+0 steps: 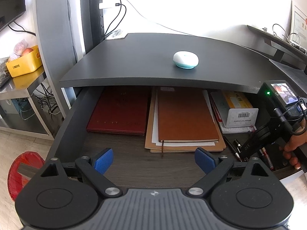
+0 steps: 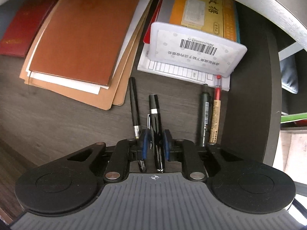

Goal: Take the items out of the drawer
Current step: 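Lift the black pen out of the drawer with the right gripper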

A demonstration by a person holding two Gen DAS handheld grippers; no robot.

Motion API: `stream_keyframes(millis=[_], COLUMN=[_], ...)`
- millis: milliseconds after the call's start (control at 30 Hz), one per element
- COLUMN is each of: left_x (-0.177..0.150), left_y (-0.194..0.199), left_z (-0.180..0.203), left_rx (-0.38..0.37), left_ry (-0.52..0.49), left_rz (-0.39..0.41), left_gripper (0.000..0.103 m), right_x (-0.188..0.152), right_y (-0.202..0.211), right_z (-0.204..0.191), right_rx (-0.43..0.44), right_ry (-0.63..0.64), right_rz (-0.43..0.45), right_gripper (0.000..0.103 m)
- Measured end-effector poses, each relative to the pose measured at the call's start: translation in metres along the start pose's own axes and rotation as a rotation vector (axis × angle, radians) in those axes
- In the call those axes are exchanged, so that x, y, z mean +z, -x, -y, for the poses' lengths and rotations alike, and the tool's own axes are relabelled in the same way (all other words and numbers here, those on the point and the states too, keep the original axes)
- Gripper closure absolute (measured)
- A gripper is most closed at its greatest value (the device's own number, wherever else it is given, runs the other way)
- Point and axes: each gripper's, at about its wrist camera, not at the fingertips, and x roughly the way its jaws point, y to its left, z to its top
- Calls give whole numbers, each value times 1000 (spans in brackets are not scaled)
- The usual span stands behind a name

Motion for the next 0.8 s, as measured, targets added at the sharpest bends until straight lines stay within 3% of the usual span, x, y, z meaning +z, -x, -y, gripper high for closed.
stream_keyframes(millis=[233, 367, 667, 800], left_x=[-1, -1, -2, -2], left_y=[1, 4, 18, 24], left_z=[0, -3, 2, 5], left_rx=[2, 13, 5, -1], left_ry=[-1, 6, -6, -11], left_rz=[-2, 3, 27, 39], left_gripper=[10, 10, 10, 10], right_x=[-1, -8, -38, -43], right_y=[1, 11, 40, 74], right_z=[10, 28, 76, 68], right_rx=[18, 48, 209, 232], right_ry=[-46, -121, -367, -359], right_rz=[15, 66, 191, 262], right_gripper=[90, 93, 93, 93])
